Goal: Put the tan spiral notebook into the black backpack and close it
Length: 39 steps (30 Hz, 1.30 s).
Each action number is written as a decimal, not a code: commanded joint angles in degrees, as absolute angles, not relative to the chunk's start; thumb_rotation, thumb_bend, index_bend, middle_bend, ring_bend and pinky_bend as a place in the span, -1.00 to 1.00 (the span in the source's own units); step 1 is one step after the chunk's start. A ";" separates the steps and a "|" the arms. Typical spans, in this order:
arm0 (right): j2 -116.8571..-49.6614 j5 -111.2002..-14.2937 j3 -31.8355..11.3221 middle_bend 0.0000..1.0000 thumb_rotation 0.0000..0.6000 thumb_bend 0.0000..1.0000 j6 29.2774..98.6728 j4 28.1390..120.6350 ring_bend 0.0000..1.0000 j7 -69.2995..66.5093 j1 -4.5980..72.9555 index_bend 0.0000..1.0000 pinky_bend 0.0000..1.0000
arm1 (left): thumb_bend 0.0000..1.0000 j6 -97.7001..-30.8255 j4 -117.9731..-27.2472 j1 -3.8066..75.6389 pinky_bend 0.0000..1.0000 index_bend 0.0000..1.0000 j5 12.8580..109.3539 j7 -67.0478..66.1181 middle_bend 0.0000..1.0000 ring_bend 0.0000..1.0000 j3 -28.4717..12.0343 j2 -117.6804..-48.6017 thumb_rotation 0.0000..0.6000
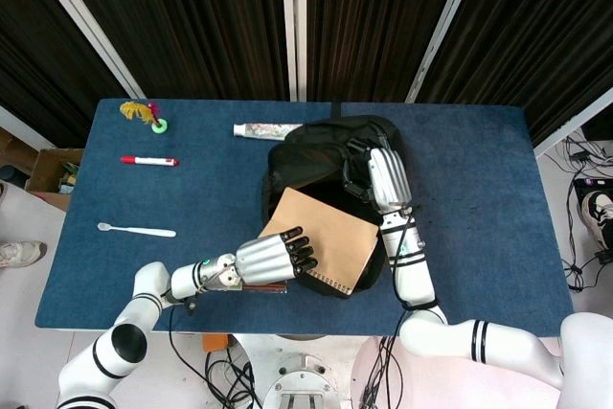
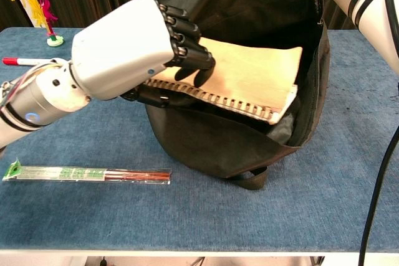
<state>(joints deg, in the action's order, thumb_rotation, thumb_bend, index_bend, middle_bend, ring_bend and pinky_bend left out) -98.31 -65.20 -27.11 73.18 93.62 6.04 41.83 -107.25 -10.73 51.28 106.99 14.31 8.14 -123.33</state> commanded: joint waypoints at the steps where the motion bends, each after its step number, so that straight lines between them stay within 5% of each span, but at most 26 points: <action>1: -98.18 -65.24 -27.06 0.02 1.00 0.26 73.25 93.62 -0.13 5.93 41.81 0.27 -0.79 | -0.23 -107.26 -10.72 51.89 0.24 0.49 107.12 14.15 0.42 0.26 8.53 -123.79 1.00; 39: -98.67 -68.66 -23.24 0.00 1.00 0.26 73.95 98.76 -0.13 4.92 41.19 0.25 -0.81 | -0.21 -86.08 -8.71 51.80 0.28 0.48 99.13 7.92 0.46 0.26 5.71 -125.82 1.00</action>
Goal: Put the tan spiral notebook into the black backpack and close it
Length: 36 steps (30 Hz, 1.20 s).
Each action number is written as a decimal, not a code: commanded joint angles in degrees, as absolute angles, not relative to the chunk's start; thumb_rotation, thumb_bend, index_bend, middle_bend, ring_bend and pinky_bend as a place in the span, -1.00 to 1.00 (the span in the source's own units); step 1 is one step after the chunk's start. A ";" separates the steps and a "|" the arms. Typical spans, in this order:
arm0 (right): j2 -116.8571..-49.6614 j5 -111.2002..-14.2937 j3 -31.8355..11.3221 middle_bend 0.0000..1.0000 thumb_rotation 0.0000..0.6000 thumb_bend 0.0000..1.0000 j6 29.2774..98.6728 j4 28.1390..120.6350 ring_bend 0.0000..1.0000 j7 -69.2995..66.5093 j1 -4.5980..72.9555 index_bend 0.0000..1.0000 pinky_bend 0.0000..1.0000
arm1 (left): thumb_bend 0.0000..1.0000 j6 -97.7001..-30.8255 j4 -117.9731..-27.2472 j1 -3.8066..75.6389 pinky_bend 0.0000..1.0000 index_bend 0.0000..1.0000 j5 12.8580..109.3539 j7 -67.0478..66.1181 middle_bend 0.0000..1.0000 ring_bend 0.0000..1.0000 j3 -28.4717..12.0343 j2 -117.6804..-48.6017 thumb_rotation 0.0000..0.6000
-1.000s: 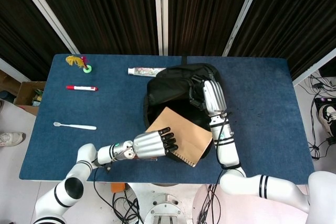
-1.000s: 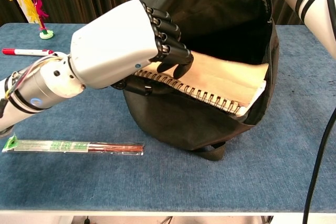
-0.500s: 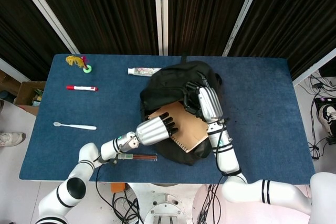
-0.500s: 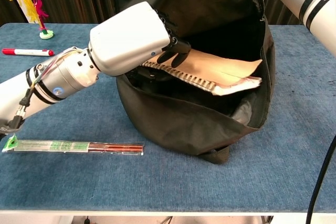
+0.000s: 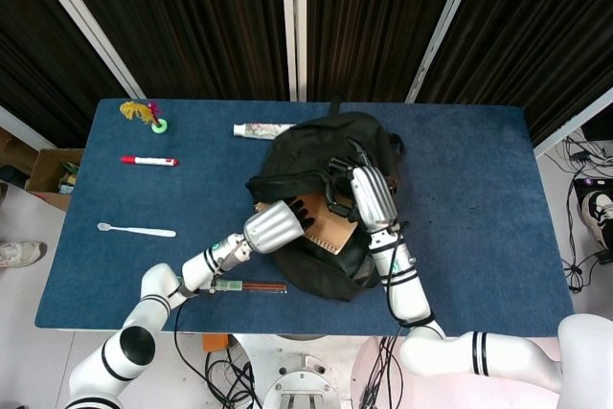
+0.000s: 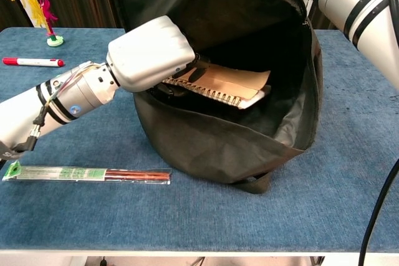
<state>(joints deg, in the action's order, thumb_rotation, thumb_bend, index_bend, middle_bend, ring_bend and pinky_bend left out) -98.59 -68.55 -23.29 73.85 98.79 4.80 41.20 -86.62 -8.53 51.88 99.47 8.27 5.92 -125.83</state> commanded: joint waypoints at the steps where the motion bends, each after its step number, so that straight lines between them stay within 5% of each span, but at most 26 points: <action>1: -98.71 -68.70 -23.24 0.00 1.00 0.26 74.02 98.75 -0.13 4.94 41.16 0.25 -0.81 | -0.22 -85.70 -8.74 51.72 0.28 0.48 99.04 7.60 0.45 0.26 5.73 -125.79 1.00; 11: -98.48 -68.55 -23.55 0.00 1.00 0.26 74.76 97.71 -0.13 4.55 40.41 0.24 -0.83 | -0.99 -87.61 -12.43 48.83 0.26 0.00 95.42 10.33 0.24 0.21 2.61 -126.76 1.00; 28: -97.98 -67.33 -23.41 -0.03 1.00 0.26 74.00 95.86 -0.13 3.06 39.50 0.24 -0.84 | -1.00 -101.80 -17.37 36.41 0.25 -0.06 95.06 16.13 0.22 0.19 3.09 -119.72 1.00; 36: -94.83 -71.23 -16.39 -0.09 1.00 0.25 70.24 95.77 -0.21 -0.43 37.11 0.19 -0.84 | -1.00 -104.37 -21.69 30.61 0.27 -0.05 92.42 17.76 0.23 0.19 1.10 -112.54 1.00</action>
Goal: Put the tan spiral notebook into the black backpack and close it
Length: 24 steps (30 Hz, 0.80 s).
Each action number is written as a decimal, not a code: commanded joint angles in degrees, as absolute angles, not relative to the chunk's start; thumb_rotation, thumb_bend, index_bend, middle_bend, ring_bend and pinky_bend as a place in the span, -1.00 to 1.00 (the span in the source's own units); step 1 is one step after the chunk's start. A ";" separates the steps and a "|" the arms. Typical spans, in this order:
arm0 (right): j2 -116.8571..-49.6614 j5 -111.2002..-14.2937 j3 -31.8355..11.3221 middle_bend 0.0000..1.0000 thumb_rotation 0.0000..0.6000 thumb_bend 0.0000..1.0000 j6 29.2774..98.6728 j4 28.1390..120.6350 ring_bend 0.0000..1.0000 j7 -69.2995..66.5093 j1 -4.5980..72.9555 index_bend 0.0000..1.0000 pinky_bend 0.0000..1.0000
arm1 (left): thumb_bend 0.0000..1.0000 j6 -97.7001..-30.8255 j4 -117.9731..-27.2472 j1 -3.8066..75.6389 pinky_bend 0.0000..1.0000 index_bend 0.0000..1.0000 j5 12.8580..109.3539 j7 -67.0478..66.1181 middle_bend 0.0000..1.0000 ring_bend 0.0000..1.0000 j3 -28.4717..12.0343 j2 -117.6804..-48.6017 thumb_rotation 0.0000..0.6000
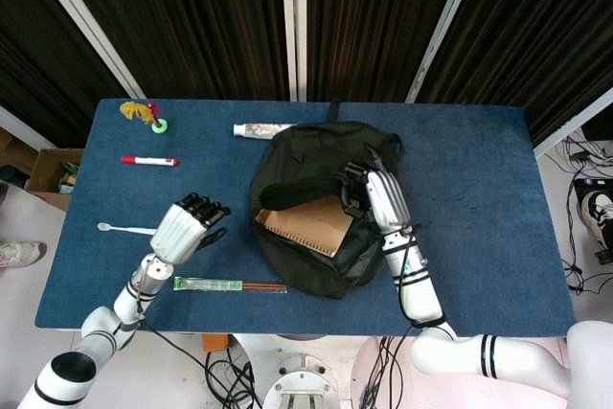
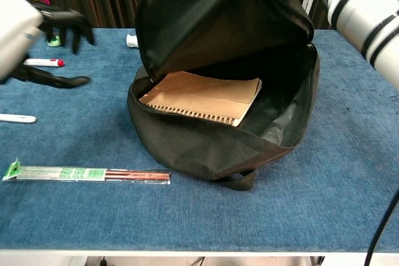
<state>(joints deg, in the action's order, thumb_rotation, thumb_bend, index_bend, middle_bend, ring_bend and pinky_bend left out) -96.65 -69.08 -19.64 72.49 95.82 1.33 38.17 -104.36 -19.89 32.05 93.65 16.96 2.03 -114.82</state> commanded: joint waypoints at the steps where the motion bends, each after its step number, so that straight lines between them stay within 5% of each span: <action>1: -93.81 -72.22 -14.73 -0.11 1.00 0.23 68.75 95.87 -0.25 -1.21 36.88 0.16 -0.84 | -1.00 -103.85 -22.64 30.02 0.28 -0.05 91.85 17.88 0.23 0.19 0.69 -111.34 1.00; 5: -88.53 -74.51 -8.76 -0.34 1.00 -0.08 60.87 97.48 -0.56 0.22 37.66 -0.15 -0.90 | -1.00 -101.86 -26.24 28.61 0.26 -0.05 90.54 17.04 0.22 0.19 -0.22 -107.07 1.00; 9: -80.42 -72.86 -4.06 -0.74 1.00 -0.69 51.64 102.77 -0.97 7.37 39.94 -0.83 -1.00 | -1.00 -98.73 -33.52 27.30 0.24 -0.05 89.21 16.06 0.17 0.17 -0.78 -101.50 1.00; 12: -74.86 -73.05 -2.33 -0.91 1.00 -0.89 51.14 107.14 -1.00 9.60 39.35 -1.00 -1.00 | -1.00 -96.11 -43.32 25.72 0.19 -0.05 87.47 14.14 0.14 0.14 -1.44 -95.41 1.00; 20: -64.89 -86.32 1.23 -0.87 1.00 -0.89 68.76 108.28 -1.00 3.39 28.70 -1.00 -1.00 | -1.00 -90.39 -65.82 20.72 -0.16 -0.13 83.12 9.80 -0.09 -0.14 -0.93 -80.18 1.00; 24: -63.79 -87.74 0.69 -0.70 1.00 -0.63 80.82 102.53 -0.97 5.38 21.79 -0.99 -0.95 | -1.00 -90.19 -72.65 17.90 -0.27 -0.16 82.41 9.13 -0.18 -0.23 -0.20 -74.70 1.00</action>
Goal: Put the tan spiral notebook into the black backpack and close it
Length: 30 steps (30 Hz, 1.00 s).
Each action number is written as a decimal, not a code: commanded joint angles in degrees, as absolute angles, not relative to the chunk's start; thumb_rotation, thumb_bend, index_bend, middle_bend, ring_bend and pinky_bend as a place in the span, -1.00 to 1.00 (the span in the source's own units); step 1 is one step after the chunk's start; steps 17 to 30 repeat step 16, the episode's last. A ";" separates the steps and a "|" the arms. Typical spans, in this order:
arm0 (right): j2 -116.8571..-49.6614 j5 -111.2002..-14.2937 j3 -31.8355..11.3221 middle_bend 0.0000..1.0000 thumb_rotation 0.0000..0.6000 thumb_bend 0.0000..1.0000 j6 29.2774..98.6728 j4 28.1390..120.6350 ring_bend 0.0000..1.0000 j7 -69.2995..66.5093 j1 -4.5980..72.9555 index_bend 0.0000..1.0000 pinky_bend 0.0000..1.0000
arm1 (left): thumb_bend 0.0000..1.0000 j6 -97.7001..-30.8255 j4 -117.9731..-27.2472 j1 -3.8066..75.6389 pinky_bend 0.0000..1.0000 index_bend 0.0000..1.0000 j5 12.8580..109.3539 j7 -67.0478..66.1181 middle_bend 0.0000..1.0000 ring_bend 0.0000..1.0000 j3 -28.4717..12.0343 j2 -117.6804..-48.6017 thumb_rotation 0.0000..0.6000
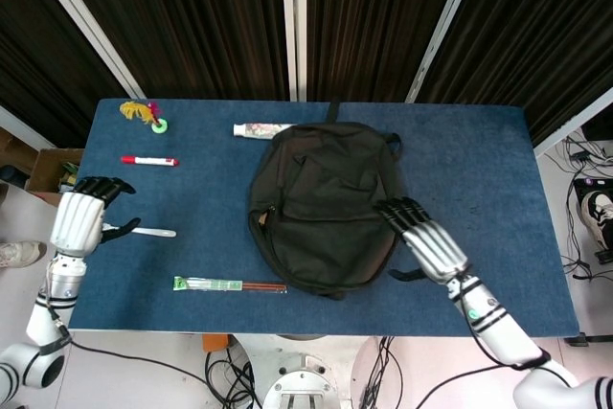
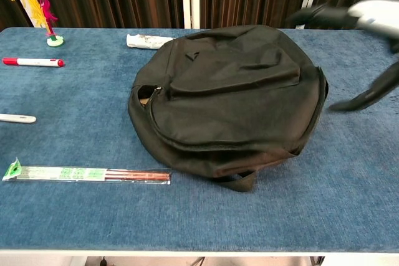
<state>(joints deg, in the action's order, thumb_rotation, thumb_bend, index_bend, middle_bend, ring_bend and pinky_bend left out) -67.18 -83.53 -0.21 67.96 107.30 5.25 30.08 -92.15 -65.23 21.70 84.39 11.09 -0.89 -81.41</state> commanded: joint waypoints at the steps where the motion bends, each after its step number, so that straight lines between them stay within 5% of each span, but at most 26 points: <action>1: -63.92 -87.65 0.45 -0.68 1.00 -0.61 82.94 100.93 -0.96 5.84 20.50 -0.98 -0.91 | -1.00 -90.48 -73.64 17.25 -0.28 -0.16 82.52 9.10 -0.19 -0.24 0.02 -73.96 1.00; 9: -63.59 -86.49 1.88 -0.65 1.00 -0.54 88.71 93.03 -0.92 -0.20 13.05 -0.90 -0.80 | -1.00 -94.53 -79.64 10.74 -0.40 -0.24 83.62 6.63 -0.27 -0.37 2.26 -71.00 1.00; 16: -65.71 -86.82 1.79 -0.68 1.00 -0.54 93.21 90.56 -0.95 -0.80 8.27 -0.89 -0.94 | -1.00 -99.13 -83.17 5.54 -0.45 -0.31 85.55 2.29 -0.36 -0.48 3.50 -70.65 1.00; 30: -65.71 -86.82 1.79 -0.68 1.00 -0.54 93.21 90.56 -0.95 -0.80 8.27 -0.89 -0.94 | -1.00 -99.13 -83.17 5.54 -0.45 -0.31 85.55 2.29 -0.36 -0.48 3.50 -70.65 1.00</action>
